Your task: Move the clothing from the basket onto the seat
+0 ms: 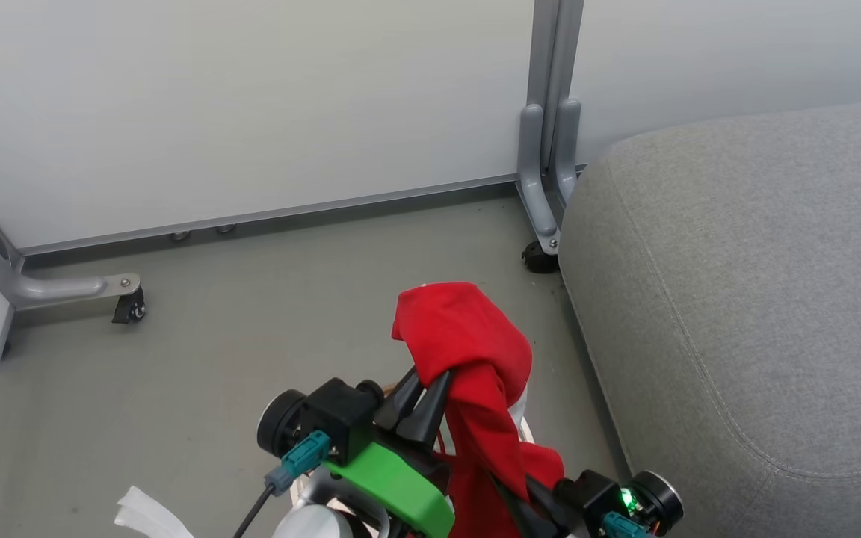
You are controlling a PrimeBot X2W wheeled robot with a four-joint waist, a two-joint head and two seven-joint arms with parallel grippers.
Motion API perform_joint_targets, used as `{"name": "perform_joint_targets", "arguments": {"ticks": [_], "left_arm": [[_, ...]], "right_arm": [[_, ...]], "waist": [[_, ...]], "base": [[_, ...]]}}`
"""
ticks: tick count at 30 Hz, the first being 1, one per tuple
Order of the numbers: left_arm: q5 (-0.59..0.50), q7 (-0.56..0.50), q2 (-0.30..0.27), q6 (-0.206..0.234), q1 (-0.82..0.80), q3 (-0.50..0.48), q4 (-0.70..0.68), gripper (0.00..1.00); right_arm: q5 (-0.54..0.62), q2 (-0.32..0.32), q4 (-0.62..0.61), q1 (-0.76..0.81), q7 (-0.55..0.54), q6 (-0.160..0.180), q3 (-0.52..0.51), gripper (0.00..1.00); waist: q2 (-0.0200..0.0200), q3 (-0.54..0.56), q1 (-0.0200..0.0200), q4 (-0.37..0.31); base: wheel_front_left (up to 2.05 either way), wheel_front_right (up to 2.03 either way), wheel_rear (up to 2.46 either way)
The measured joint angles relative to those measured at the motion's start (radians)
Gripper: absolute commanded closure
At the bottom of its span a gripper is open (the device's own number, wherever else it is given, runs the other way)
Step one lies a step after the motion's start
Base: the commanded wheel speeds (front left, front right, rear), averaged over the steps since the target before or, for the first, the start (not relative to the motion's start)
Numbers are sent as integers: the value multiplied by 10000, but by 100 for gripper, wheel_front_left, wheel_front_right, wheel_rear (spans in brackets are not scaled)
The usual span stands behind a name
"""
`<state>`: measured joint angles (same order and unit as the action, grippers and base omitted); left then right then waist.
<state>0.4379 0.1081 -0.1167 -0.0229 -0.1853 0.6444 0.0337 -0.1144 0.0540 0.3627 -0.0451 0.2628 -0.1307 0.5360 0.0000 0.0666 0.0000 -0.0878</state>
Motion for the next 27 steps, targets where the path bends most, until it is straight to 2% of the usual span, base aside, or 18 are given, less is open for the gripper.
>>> {"name": "perform_joint_targets", "arguments": {"ticks": [4, 5, 7, 27], "left_arm": [[-2, 4, -19, 123, -16, -29, 159, 100], [-2, 0, -19, 199, -18, -58, 219, 79], [-48, -59, -46, 286, -33, -46, 332, 0], [-29, -157, -142, 332, -151, 123, 562, 0]], "right_arm": [[0, 6, -44, 24, 0, 0, -46, 100], [-2, 6, -54, 34, 0, 0, -44, 100], [-36, 8, -75, 37, 0, 0, -27, 100], [-134, 46, -142, 32, 0, 0, -104, 100]], "waist": [[0, 4, 0, 0], [0, -1, 0, -1], [0, -24, 0, -4], [0, -171, 0, 20]], "base": [[0, 0, 0], [0, 0, 0], [0, 0, 0], [0, 0, 0]]}}
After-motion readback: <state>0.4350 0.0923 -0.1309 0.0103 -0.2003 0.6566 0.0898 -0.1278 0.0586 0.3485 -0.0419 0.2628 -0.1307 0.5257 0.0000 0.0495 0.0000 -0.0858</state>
